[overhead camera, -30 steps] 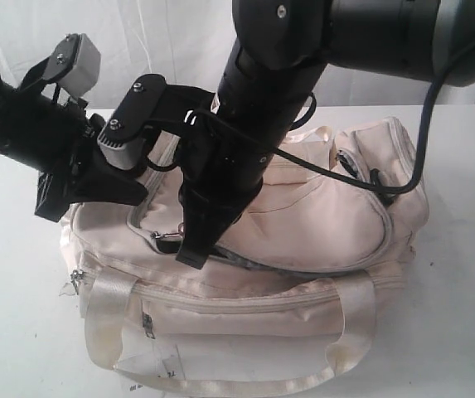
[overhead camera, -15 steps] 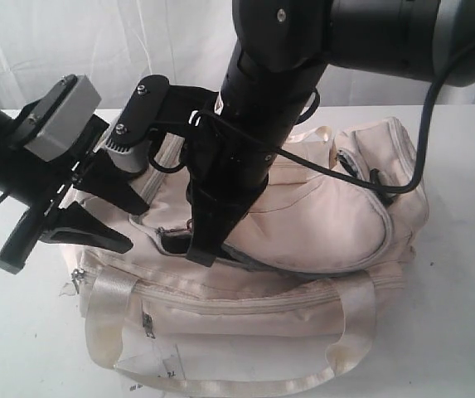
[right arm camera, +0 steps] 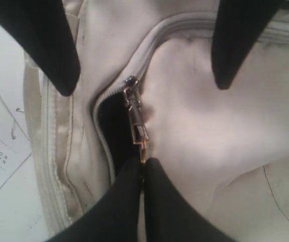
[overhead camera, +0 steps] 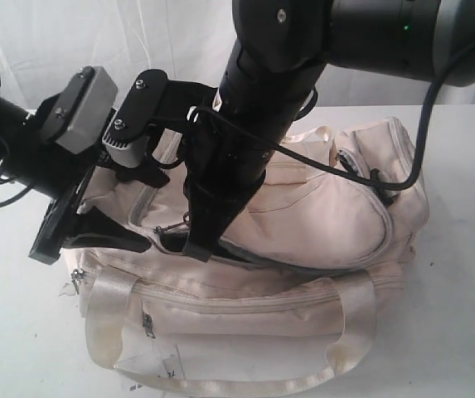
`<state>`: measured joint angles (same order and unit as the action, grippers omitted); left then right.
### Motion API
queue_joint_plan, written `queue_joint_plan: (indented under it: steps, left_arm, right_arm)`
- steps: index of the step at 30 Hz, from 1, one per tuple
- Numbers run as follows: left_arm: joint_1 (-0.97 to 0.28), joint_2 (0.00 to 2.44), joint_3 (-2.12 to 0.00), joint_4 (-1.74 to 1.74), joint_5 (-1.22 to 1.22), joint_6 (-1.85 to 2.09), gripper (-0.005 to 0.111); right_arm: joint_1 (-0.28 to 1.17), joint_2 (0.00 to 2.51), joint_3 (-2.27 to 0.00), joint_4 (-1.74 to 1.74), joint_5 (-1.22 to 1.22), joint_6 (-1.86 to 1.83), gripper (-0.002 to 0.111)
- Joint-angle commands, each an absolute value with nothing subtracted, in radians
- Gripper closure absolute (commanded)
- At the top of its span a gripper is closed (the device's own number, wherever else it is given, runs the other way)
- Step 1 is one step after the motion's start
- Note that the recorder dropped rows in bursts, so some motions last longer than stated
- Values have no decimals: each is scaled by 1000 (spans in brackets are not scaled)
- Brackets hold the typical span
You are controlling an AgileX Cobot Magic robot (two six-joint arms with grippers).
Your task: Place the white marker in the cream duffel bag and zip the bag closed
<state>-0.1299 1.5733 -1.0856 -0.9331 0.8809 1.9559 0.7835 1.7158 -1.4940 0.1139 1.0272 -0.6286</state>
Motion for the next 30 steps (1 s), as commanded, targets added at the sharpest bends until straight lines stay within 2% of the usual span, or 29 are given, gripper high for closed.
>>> queue_joint_plan:
  steps: [1,12,18,23,30]
  left_arm:
    - [-142,1622,-1079,-825,864,1939,29]
    - [-142,1680,-1079,-904,743,1944,31]
    - [-142,1694,-1079,-951,740,1940,63]
    - [-142,1694,-1083,-949,725,1930,105]
    - [-142,1692,-1096,-943,658,1898,107]
  right_arm:
    - [777,1707,-1494,110,1032,-623,108]
    - [777,1707,-1494,161,1025,-623,108]
    - [777,1707,-1494,193,1022,-631,108]
    - [777,1707,-1494,192,1030,-631,108]
    - [777,1707,-1494,135,1157,-517,108]
